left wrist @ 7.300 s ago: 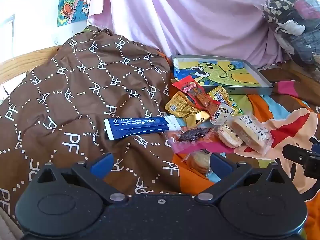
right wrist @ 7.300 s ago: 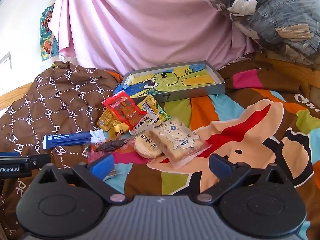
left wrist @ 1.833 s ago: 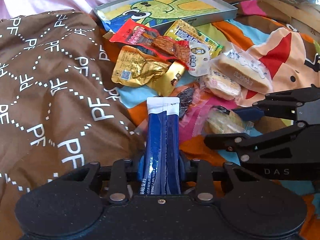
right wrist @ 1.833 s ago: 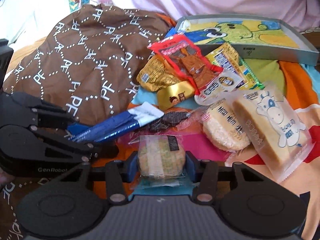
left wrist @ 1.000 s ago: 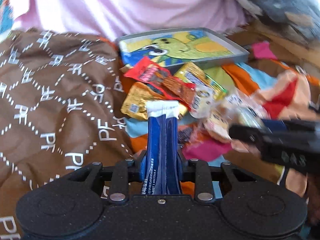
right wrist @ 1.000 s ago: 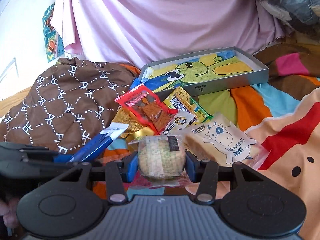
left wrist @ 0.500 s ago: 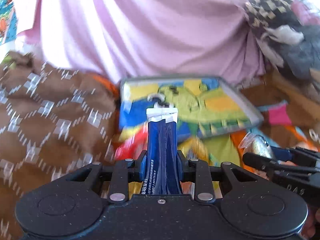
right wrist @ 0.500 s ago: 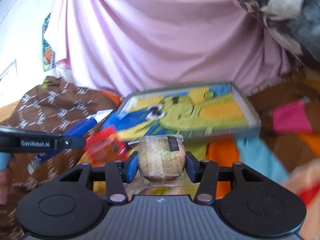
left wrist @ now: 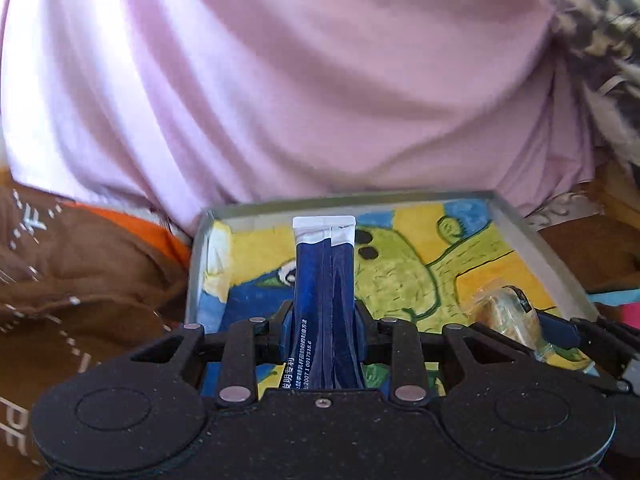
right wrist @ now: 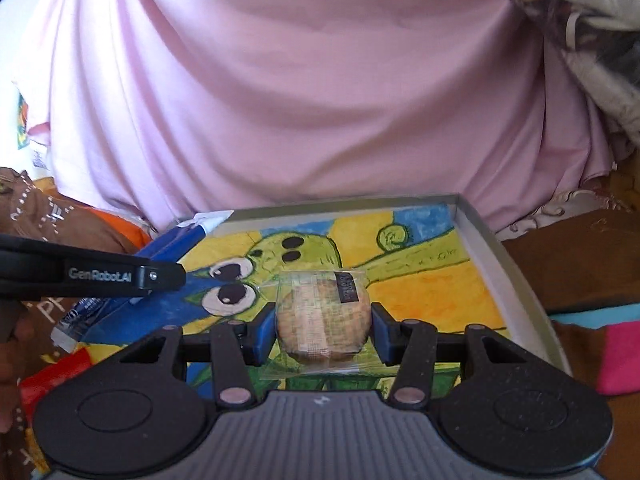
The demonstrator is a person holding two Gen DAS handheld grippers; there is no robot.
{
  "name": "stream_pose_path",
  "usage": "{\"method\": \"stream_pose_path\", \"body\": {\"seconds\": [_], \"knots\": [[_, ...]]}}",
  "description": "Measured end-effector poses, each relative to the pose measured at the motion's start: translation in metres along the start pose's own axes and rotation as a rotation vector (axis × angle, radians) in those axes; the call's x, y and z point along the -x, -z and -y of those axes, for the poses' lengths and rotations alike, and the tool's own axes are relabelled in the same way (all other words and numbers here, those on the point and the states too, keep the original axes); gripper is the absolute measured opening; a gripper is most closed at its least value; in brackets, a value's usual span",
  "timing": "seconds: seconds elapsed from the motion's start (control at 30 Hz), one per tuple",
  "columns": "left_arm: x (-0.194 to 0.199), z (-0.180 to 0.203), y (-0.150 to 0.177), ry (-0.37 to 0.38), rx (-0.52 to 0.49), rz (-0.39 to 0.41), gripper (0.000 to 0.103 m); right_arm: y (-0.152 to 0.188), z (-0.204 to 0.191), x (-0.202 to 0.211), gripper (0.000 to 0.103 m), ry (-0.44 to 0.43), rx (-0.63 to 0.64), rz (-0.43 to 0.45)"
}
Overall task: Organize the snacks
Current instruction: 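Carry the blue packs and round cake into the grey tray with both tools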
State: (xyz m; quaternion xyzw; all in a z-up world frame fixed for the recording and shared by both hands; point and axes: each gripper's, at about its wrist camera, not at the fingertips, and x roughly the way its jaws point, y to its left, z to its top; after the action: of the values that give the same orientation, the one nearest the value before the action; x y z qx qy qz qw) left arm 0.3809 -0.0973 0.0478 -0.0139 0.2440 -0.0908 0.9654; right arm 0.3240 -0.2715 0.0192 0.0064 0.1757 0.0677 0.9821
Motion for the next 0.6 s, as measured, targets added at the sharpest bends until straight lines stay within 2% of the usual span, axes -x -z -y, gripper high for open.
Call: {"method": "stream_pose_path", "body": {"seconds": [0.27, 0.37, 0.47, 0.5, 0.53, 0.57, 0.6], "knots": [[-0.029, 0.0, 0.016, -0.02, -0.002, -0.081, 0.032, 0.014, 0.001, -0.021, 0.053, 0.032, -0.003, -0.056], [-0.036, -0.006, 0.021, 0.001, 0.052, -0.146, 0.034, 0.018, 0.001, -0.019, 0.054, 0.038, -0.017, -0.056], [-0.036, -0.011, 0.025, -0.008, 0.087, -0.165, 0.037, 0.018, -0.002, -0.016, 0.057, 0.047, -0.003, -0.043], [-0.034, -0.012, 0.025, -0.011, 0.09, -0.164, 0.041, 0.018, -0.003, -0.015, 0.062, 0.045, 0.005, -0.04], [-0.032, -0.013, 0.025, -0.009, 0.089, -0.163, 0.049, 0.017, -0.005, -0.013, 0.066, 0.043, 0.012, -0.036], [-0.029, -0.013, 0.024, -0.007, 0.087, -0.16, 0.055, 0.016, -0.006, -0.01, 0.074, 0.042, 0.022, -0.029], [-0.024, -0.014, 0.023, -0.006, 0.085, -0.151, 0.065, 0.016, -0.008, -0.007, 0.082, 0.043, 0.032, -0.021]]}}
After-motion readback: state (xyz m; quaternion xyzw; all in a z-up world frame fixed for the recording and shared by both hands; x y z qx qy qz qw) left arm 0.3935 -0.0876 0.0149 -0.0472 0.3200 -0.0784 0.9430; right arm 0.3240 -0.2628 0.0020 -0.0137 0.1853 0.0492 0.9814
